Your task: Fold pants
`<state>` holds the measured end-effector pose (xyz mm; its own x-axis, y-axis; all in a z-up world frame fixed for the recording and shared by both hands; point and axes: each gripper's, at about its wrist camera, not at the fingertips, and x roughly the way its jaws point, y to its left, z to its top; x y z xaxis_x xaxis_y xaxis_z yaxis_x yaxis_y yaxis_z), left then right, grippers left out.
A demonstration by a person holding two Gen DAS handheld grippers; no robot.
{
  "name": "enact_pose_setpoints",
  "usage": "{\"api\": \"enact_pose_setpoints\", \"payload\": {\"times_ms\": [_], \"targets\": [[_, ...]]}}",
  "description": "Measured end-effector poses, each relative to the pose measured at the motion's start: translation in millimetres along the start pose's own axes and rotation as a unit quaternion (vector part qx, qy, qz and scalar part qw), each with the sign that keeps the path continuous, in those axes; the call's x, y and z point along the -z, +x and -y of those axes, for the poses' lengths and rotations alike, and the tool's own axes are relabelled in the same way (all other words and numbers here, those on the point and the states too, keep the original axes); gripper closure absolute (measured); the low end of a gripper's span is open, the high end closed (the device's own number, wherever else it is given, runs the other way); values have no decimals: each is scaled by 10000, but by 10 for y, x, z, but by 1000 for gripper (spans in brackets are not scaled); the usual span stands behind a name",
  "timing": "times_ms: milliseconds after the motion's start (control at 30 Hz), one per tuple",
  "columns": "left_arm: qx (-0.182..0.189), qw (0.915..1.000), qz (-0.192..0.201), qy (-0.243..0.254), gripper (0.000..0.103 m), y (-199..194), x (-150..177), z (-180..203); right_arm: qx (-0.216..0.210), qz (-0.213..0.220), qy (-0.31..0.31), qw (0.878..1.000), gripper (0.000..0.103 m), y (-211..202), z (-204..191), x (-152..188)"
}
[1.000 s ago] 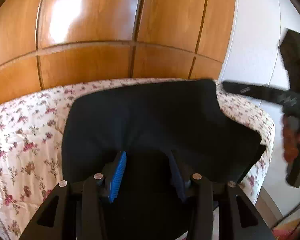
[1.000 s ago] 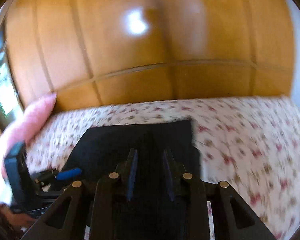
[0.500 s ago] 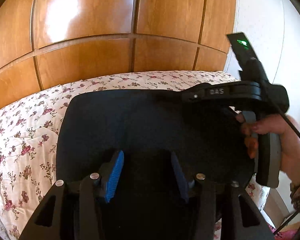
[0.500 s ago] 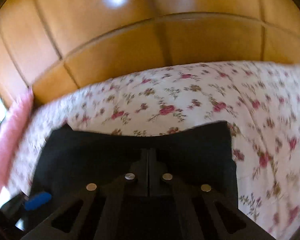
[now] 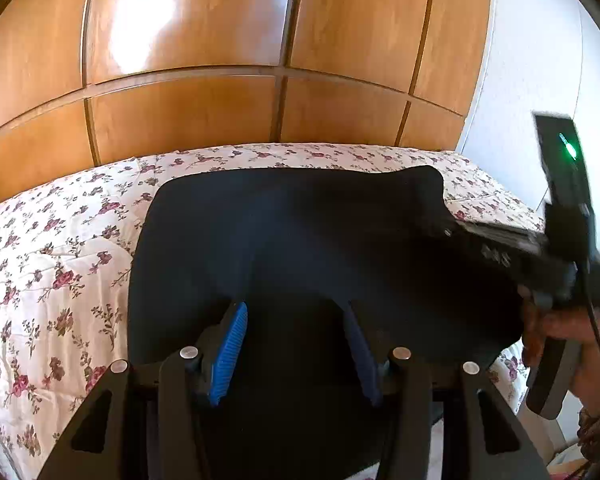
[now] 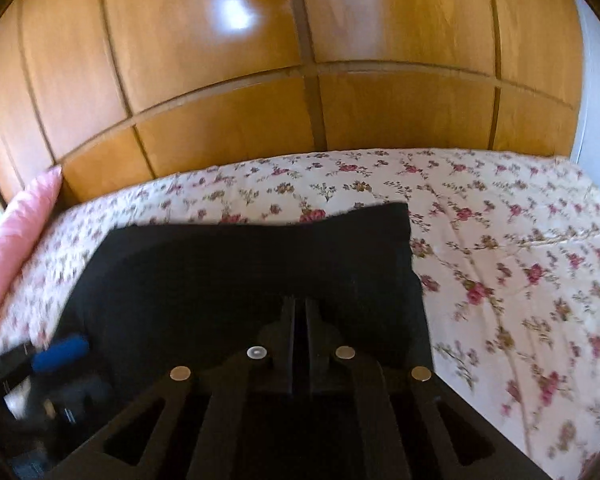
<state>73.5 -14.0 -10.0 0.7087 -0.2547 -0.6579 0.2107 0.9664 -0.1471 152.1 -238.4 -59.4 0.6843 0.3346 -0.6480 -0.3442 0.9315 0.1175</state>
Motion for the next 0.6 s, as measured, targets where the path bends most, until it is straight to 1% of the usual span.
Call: {"api": "enact_pose_setpoints", "payload": {"times_ms": [33, 67, 133, 200, 267, 300, 333, 367, 400, 433, 467, 533, 600], "targets": [[14, 10000, 12, -39, 52, -29, 5, -18, 52, -24, -41, 10000, 89, -33, 16, 45], [48, 9999, 21, -99, 52, -54, 10, -39, 54, -48, -73, 9999, 87, -63, 41, 100], [133, 9996, 64, -233, 52, -116, 23, -89, -56, 21, -46, 10000, 86, -142, 91, 191], [243, 9984, 248, -454, 52, -236, 42, -197, -113, 21, -77, 9999, 86, -216, 121, 267], [249, 9963, 450, -695, 51, -339, 48, -336, -116, -3, -222, 9997, 85, -298, 132, 305], [242, 9946, 552, -847, 49, -393, 50, -418, -129, -13, -252, 9996, 78, -337, 144, 313], [250, 9924, 643, -1024, 46, -449, 53, -509, -135, -34, -237, 9996, 57, -383, 181, 314], [254, 9905, 691, -1161, 42, -475, 55, -593, -72, -47, -163, 9998, 41, -420, 226, 313], [262, 9883, 722, -1314, 38, -494, 60, -684, -15, -34, -71, 10000, 16, -451, 265, 322], [295, 9864, 706, -1453, 37, -490, 61, -786, -45, 38, 65, 10000, 13, -495, 334, 325], [342, 9855, 631, -1537, 36, -463, 60, -861, -215, 75, 238, 9995, 13, -527, 425, 322], [548, 9828, 236, -1747, 36, -316, 54, -1023, -559, -21, 560, 9969, 13, -520, 594, 298], [875, 9750, -293, -2022, 36, -103, 58, -1161, -882, -296, 890, 9917, 13, -436, 754, 269]]}}
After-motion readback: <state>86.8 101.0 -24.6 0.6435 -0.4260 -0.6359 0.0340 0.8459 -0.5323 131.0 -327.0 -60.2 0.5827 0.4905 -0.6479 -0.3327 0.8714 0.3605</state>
